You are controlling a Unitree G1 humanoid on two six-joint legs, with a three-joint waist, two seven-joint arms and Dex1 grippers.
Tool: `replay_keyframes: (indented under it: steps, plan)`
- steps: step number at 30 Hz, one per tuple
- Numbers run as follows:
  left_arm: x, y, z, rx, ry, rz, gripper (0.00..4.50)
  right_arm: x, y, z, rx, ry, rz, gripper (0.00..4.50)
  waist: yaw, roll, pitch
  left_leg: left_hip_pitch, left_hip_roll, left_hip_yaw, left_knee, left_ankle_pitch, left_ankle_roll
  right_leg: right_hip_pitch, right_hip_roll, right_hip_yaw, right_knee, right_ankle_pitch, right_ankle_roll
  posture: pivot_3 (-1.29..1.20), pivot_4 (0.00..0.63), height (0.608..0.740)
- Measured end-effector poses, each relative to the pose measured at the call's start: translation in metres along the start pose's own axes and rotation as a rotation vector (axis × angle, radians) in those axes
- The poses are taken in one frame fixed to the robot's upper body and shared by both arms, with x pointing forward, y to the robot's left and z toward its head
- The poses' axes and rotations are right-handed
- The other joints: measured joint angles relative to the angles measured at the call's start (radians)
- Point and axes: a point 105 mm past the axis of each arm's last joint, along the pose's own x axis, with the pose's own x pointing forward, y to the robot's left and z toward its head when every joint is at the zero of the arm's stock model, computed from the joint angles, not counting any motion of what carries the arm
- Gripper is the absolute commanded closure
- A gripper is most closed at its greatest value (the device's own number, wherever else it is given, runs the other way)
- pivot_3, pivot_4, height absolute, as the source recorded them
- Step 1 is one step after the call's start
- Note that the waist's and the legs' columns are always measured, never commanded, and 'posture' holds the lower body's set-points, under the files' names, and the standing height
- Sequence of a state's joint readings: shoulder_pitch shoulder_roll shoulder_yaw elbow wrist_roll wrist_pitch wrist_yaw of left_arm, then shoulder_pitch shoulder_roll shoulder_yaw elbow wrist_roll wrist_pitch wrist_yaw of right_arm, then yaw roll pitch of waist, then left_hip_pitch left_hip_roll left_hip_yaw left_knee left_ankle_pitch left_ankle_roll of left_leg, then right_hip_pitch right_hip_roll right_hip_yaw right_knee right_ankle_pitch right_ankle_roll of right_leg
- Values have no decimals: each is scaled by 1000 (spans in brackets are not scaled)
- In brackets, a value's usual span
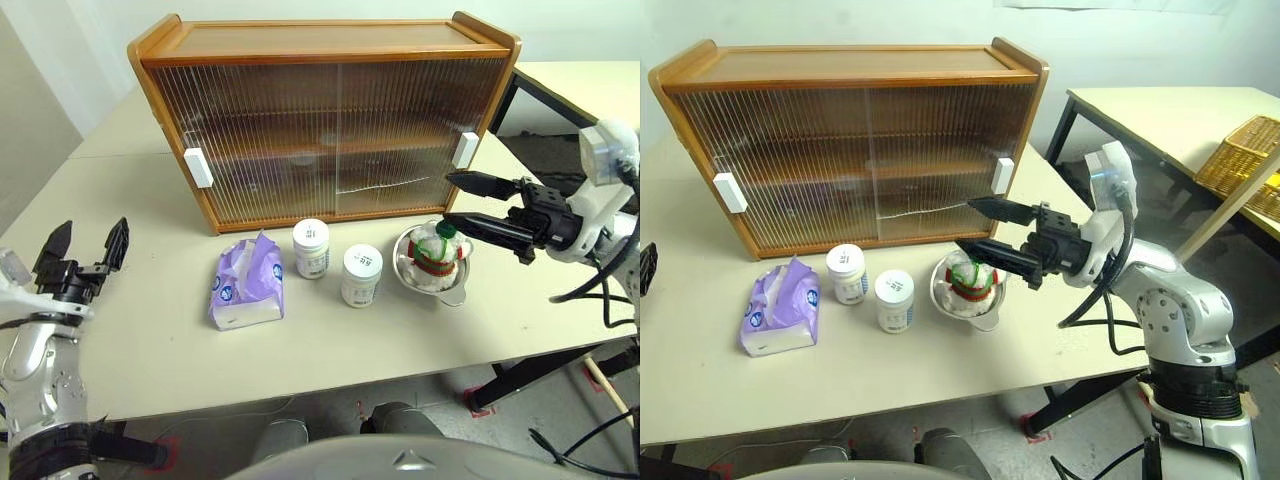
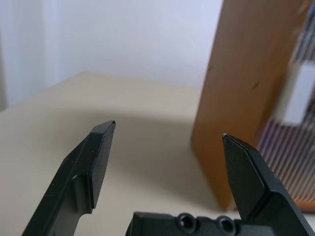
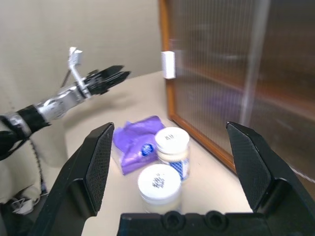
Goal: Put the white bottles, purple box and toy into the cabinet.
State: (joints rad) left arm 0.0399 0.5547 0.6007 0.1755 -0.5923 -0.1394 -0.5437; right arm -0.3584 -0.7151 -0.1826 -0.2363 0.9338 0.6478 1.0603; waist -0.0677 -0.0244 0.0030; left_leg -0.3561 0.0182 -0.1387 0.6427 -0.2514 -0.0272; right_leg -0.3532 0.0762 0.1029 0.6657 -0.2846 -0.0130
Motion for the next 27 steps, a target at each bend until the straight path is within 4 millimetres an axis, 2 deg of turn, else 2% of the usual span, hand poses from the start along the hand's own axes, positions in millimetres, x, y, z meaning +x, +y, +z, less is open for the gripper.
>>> replay_keyframes:
  steps: [4,7,10,14,18,27]
  plan:
    - [11,-14,16,-37,-33,-59,20,7,3,0,2,-17,27,0,8,0,0,0,0,0,0,-1,0,-3,0,0,0,0,0,-40,4,740]
    - [22,-36,22,-96,-43,-132,652,11,6,-4,9,-18,38,0,17,-1,0,-1,0,0,0,-2,0,-4,0,0,0,0,0,-42,2,740]
    - [31,-59,27,-150,-58,-200,1673,15,8,-11,38,-26,42,0,27,-1,-1,-1,0,1,0,-2,1,-4,0,0,0,0,0,-50,1,740]
    - [39,-85,22,-230,-37,-280,3089,17,8,-11,46,-42,32,0,33,-1,-1,-1,0,1,1,-2,1,-3,0,1,0,0,1,-59,0,740]
    - [44,-97,19,-234,-23,-325,4451,20,10,-8,41,-64,30,0,32,-2,-1,0,0,2,1,-2,1,-3,0,1,0,1,1,-77,0,740]
    - [53,-95,8,-199,8,-319,4451,21,9,-2,32,-122,13,0,29,-2,-1,0,0,2,1,-3,2,-3,0,2,0,0,2,-93,0,740]
